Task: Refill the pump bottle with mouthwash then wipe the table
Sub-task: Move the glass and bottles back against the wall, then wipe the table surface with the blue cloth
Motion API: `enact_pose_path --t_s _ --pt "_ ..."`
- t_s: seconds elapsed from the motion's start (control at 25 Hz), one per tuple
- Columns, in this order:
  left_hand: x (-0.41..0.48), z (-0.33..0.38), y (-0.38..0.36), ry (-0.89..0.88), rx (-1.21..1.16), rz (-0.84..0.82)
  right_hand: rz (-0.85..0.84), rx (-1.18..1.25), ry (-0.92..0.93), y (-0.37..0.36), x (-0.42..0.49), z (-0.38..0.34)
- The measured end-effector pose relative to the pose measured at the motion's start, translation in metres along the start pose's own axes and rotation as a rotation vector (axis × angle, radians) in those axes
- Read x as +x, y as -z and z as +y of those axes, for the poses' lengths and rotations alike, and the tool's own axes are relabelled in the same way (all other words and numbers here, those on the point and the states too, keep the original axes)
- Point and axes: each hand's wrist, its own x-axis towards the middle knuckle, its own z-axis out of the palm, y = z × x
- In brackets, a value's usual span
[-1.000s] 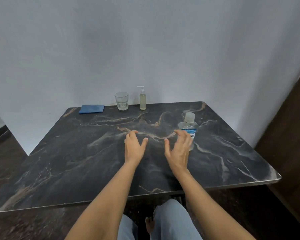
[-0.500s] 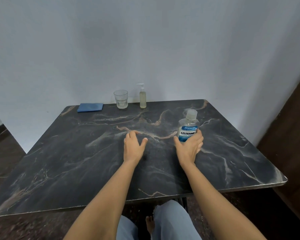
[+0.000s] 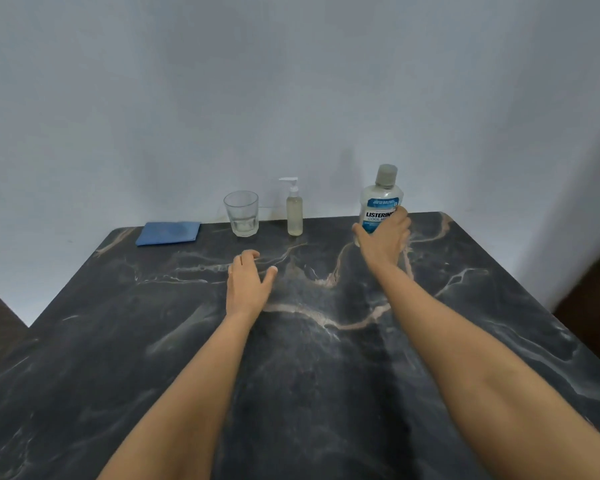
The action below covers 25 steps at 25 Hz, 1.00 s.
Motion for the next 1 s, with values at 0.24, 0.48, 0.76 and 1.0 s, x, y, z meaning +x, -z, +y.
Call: enact_pose_path --t_s 0.24,0.48,0.76,1.0 --pt "0.071 -0.03 -0.021 -0.093 0.147 0.001 -0.01 -0.084 -0.047 -0.072 0.061 0.01" --pt "0.101 -0.049 -0.024 -0.089 0.236 0.035 -0.035 -0.088 -0.036 -0.104 0.082 0.025" --pt "0.086 -0.07 0.0 -0.066 0.241 0.047 -0.022 -0.271 -0.099 -0.099 0.067 0.027" --pt "0.074 -0.127 0.072 0.072 0.348 0.17 -0.225 -0.233 0.612 -0.12 -0.023 -0.02"
